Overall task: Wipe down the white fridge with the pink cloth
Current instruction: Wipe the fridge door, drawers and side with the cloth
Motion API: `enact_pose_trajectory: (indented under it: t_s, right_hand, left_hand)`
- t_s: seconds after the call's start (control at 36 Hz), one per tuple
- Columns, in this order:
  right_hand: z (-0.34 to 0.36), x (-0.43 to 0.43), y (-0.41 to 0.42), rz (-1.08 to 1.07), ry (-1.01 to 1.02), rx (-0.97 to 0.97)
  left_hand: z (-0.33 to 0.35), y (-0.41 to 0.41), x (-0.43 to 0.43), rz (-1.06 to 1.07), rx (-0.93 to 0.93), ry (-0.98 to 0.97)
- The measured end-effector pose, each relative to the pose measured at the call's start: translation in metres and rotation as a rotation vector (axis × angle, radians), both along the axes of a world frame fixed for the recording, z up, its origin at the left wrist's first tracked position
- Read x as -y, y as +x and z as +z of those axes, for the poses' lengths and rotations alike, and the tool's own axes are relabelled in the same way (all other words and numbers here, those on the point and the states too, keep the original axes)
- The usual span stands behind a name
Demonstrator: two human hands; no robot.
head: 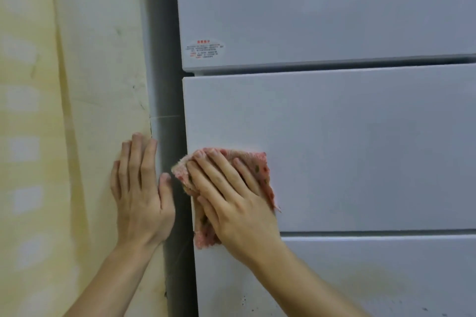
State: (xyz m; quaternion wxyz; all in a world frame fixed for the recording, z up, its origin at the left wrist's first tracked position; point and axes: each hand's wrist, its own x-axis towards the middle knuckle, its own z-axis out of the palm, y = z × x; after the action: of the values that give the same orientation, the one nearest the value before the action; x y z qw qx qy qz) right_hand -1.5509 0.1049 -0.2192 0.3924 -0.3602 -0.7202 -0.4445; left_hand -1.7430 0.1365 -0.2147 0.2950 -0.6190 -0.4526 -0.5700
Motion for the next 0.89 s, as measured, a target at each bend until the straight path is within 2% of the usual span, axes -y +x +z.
enact_pose_trajectory:
  t_s: [0.17, 0.36, 0.5, 0.53, 0.64, 0.78, 0.89]
  right_hand:
    - [-0.051, 0.012, 0.046, -0.06, -0.029, 0.041]
    - [-0.084, 0.036, 0.132, -0.176, -0.037, -0.259]
    - [-0.094, 0.031, 0.091, -0.141, -0.046, -0.509]
    - [-0.094, 0.03, 0.078, -0.114, -0.05, -0.488]
    - [-0.102, 0.026, 0.027, -0.02, -0.133, -0.191]
    - [-0.093, 0.024, -0.013, 0.104, -0.29, -0.087]
    - [-0.087, 0.023, -0.025, 0.093, -0.288, -0.008]
  left_hand:
    - [-0.028, 0.023, 0.008, -0.048, 0.043, -0.013]
    - [-0.043, 0.035, 0.008, -0.079, 0.051, -0.005]
    - [-0.044, 0.031, 0.008, -0.084, 0.043, 0.008]
    - [-0.045, 0.03, 0.008, -0.078, 0.031, 0.009]
    - [-0.05, 0.022, 0.002, -0.037, -0.042, 0.028]
    - [-0.062, 0.007, -0.01, 0.014, -0.057, 0.068]
    - [-0.071, -0.008, -0.019, 0.084, -0.061, 0.073]
